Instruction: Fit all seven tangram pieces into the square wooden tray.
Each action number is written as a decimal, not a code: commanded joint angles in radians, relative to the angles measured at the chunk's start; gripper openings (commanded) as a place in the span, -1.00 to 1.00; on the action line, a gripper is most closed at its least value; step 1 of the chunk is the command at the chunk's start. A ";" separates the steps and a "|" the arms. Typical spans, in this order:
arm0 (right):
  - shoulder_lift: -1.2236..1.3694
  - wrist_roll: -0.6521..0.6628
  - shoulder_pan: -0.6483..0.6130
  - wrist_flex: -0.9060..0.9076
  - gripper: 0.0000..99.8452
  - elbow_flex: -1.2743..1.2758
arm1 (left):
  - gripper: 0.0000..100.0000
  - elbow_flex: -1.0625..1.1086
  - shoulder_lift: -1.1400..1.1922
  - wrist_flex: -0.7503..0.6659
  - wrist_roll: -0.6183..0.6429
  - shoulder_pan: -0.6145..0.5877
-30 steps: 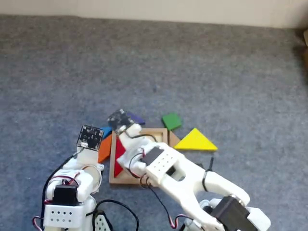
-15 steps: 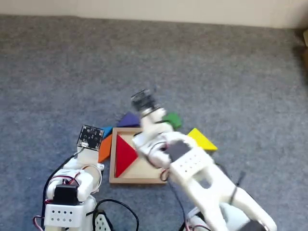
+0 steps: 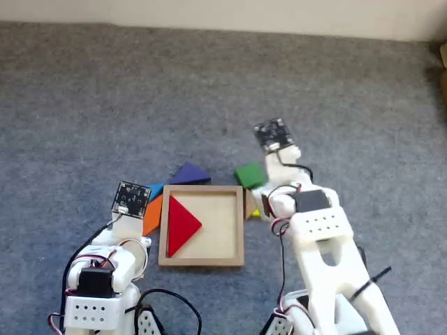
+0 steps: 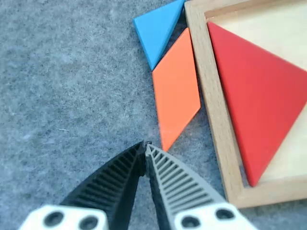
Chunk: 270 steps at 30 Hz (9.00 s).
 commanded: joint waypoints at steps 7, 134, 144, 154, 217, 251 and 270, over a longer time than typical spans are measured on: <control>0.283 0.293 0.031 0.275 -0.32 -0.268 | -0.98 0.021 -0.048 0.005 -0.006 -0.010; 0.472 0.763 -0.150 0.073 -0.14 -0.077 | -0.98 0.021 -0.048 0.005 -0.006 -0.010; 0.473 0.764 -0.150 0.035 -0.31 -0.067 | -0.98 0.021 -0.048 0.005 -0.006 -0.010; 0.463 0.766 -0.116 0.039 -0.51 -0.067 | -0.98 0.021 -0.048 0.005 -0.006 -0.010; -0.337 0.503 0.036 0.354 -0.64 0.252 | -0.98 0.021 -0.048 0.005 -0.006 -0.010; 0.386 0.763 -0.200 0.352 -0.11 -0.213 | -0.98 0.021 -0.048 0.005 -0.006 -0.010; 0.625 0.763 -0.274 0.352 -0.11 -0.343 | -0.98 0.021 -0.048 0.005 -0.006 -0.010</control>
